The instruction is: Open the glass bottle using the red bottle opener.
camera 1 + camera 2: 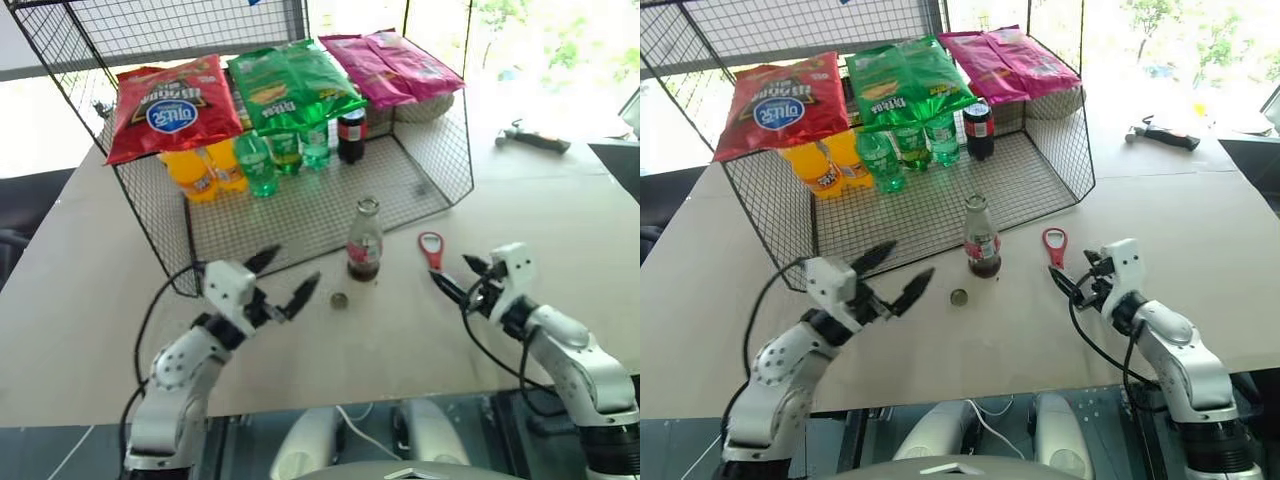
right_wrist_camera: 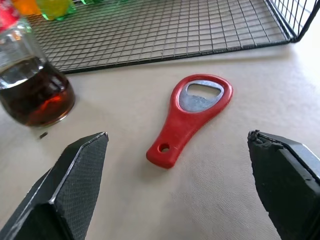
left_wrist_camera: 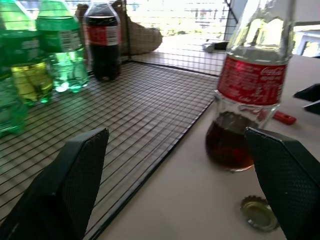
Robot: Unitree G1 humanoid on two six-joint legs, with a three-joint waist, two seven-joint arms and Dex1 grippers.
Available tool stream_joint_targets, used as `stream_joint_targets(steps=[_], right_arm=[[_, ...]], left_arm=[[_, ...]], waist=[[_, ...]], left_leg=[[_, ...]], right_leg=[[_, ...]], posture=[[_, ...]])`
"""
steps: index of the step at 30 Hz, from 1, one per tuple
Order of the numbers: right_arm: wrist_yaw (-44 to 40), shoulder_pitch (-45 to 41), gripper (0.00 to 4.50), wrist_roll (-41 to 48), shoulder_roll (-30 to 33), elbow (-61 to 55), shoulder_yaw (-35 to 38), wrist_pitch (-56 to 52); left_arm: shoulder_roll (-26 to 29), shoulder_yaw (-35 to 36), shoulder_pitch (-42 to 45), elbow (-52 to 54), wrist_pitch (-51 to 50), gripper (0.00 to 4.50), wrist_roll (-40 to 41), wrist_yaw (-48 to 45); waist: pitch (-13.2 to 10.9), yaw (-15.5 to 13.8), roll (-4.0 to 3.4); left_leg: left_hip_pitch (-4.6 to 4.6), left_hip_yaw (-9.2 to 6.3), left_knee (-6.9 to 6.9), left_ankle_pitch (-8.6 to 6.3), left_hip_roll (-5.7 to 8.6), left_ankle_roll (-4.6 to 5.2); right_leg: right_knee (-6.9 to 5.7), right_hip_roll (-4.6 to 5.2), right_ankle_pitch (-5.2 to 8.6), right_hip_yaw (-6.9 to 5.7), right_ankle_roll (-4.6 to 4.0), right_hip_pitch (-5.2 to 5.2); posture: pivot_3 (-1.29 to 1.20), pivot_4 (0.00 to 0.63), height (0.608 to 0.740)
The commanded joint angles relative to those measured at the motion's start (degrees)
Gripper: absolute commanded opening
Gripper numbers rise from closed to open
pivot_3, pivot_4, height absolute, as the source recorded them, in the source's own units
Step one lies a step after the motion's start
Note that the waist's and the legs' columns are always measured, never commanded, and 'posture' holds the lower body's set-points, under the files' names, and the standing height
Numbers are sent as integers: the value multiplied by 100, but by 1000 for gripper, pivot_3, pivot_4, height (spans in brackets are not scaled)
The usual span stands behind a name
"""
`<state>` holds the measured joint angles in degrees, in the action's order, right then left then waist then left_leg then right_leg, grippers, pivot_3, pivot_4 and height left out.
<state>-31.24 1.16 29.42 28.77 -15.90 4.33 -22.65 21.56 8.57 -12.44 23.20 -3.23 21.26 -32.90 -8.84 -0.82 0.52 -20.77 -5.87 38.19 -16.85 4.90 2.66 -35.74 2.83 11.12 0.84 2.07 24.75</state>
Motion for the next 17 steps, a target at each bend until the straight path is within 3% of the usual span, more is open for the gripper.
stream_joint_targets(steps=[1,8,17], right_arm=[[-659,282,4475,-18,236,-133,386,649],[-1675,1003,4475,-421,623,321,573,1852],[-1909,1060,4475,-457,576,655,648,2167]], left_arm=[[47,367,-533,284,147,4500,98,9],[265,518,-1897,10,298,4500,156,-593],[251,583,-2049,-127,280,4500,-85,-357]], waist=[[0,0,0],[-2,-3,3],[-5,-5,3]], left_leg=[[0,0,0,0,0,1],[1,2,6,-17,-1,28],[8,2,15,-19,-6,30]], right_leg=[[0,0,0,0,0,0],[3,6,12,-6,20,-8],[1,6,20,-7,19,-20]], posture=[[0,150,735],[0,150,735],[0,150,735]])
